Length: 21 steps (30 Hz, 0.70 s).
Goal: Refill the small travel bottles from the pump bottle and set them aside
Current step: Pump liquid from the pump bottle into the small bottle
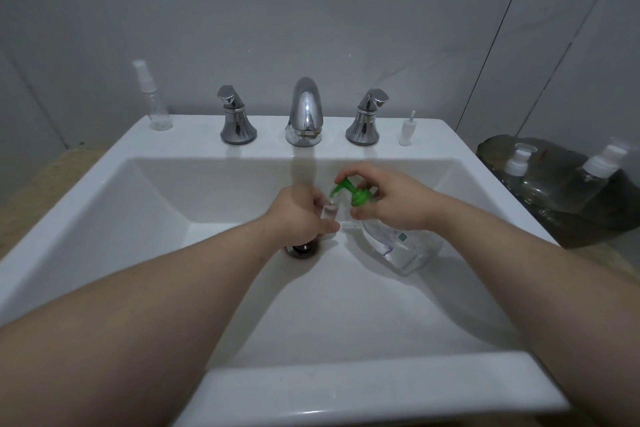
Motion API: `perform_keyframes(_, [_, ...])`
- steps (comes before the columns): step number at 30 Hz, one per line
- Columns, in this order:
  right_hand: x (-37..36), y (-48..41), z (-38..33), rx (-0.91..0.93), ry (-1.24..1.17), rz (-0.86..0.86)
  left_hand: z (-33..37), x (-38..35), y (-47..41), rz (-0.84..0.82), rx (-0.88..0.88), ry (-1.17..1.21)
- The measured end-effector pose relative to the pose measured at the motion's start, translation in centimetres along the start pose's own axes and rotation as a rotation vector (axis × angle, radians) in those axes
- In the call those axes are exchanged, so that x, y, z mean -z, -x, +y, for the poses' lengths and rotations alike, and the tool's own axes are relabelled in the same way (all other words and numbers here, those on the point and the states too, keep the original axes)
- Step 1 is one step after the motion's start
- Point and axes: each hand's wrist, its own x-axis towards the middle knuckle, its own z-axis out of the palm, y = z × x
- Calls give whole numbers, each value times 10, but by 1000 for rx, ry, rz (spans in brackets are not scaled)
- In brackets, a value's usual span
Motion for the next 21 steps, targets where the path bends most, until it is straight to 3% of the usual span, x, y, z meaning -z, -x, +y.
perform_keyframes(21, [0,-2,0,3,-6,50,1,0,2,-18,-8,92])
